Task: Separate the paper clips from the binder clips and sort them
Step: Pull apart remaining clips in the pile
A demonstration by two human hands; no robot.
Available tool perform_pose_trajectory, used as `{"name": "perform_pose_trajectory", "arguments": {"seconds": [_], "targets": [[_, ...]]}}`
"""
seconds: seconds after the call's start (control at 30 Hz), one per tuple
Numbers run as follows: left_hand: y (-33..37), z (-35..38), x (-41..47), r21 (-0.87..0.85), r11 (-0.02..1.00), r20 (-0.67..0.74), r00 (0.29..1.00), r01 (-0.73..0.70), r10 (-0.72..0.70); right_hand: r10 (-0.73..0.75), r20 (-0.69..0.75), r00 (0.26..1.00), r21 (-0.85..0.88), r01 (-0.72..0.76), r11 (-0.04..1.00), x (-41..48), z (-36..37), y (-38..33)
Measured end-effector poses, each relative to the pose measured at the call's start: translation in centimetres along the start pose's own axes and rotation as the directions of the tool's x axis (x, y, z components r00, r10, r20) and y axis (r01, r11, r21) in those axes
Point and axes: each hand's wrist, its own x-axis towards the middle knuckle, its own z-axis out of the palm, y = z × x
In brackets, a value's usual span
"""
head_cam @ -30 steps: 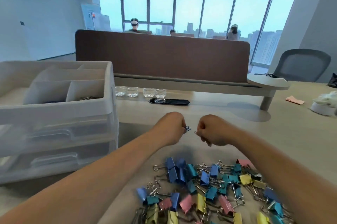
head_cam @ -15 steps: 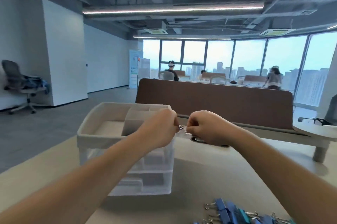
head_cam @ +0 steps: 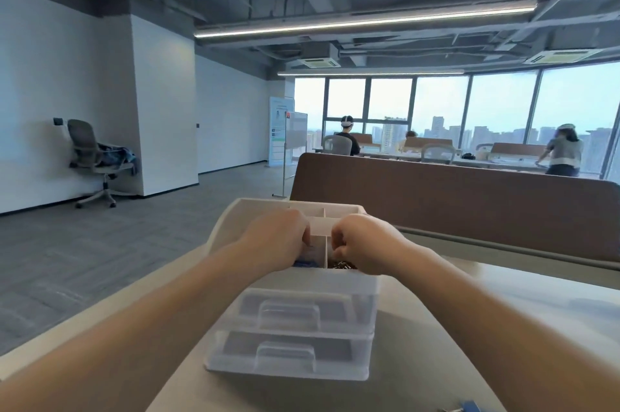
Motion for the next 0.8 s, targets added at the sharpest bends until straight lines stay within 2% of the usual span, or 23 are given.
{"name": "perform_pose_trajectory", "arguments": {"seconds": [0.27,0.37,0.5,0.63,0.8], "targets": [[0.2,-0.6,-0.2,-0.027,0.999,-0.022,0.999,-0.024,0.023,-0.015,-0.057,0.998,-0.037,0.013,0.999,0.0,0.2,0.2],[1.4,-1.3,-0.6,-0.080,0.995,-0.070,0.996,-0.052,0.047,-0.007,-0.084,0.996,-0.037,0.004,0.999,-1.0,0.0,0.9],[4.0,-1.5,-1.4,-0.229,0.965,-0.139,0.986,-0.127,0.097,0.011,-0.125,0.992,0.063,-0.003,0.998,-4.1,-1.3,2.0],[7.4,-0.1,-2.1,-0.321,0.909,-0.215,0.955,-0.265,0.203,0.074,-0.127,0.989,0.101,-0.062,0.993,-8.7,-1.7,4.0],[13.3,2.8,-4.5,-0.392,0.829,-0.120,0.916,-0.398,0.383,0.178,-0.002,0.984,0.044,-0.178,0.983,-15.2,0.7,7.5]]}}
